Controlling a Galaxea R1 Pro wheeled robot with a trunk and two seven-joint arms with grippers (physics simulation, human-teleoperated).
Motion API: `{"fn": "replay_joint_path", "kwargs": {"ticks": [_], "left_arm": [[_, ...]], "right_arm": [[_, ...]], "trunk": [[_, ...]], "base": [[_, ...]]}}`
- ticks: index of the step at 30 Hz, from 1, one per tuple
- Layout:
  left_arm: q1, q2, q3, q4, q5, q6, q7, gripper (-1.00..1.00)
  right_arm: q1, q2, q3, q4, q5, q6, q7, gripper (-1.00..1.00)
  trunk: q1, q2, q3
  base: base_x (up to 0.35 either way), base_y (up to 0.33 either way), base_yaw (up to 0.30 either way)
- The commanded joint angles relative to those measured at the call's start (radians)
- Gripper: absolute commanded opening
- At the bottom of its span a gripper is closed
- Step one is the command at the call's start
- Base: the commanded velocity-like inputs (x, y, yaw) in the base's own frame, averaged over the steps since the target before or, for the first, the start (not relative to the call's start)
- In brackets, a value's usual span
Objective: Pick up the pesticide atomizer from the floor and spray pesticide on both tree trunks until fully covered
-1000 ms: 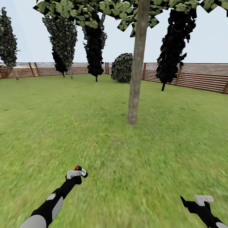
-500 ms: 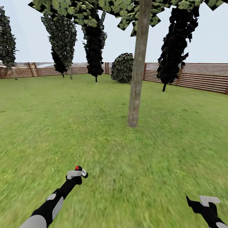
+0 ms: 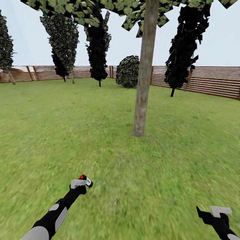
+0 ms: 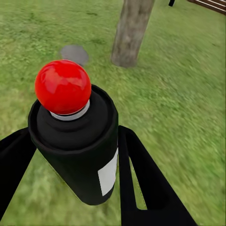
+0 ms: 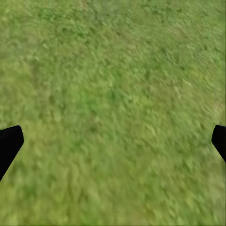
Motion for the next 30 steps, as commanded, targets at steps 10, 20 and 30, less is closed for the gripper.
{"fn": "replay_joint_path", "kwargs": {"ticks": [10,20,30], "left_arm": [[0.0,0.0,-0.001,0.001,-0.001,-0.001,0.004,-1.0],[0.0,0.0,0.0,0.002,-0.001,-0.001,0.004,-1.0],[0.0,0.0,0.0,0.003,-0.002,-0.001,0.004,-1.0]], "right_arm": [[0.0,0.0,0.0,0.0,0.0,0.0,0.0,1.0],[0.0,0.0,-0.001,0.0,0.0,-0.001,0.0,1.0],[0.0,-0.001,-0.001,0.0,0.0,-0.002,0.0,1.0]], "trunk": [[0.0,0.0,0.0],[0.0,0.0,0.0],[0.0,0.0,0.0]], "base": [[0.35,-0.075,-0.222],[0.35,-0.075,-0.058],[0.35,-0.075,-0.001]]}}
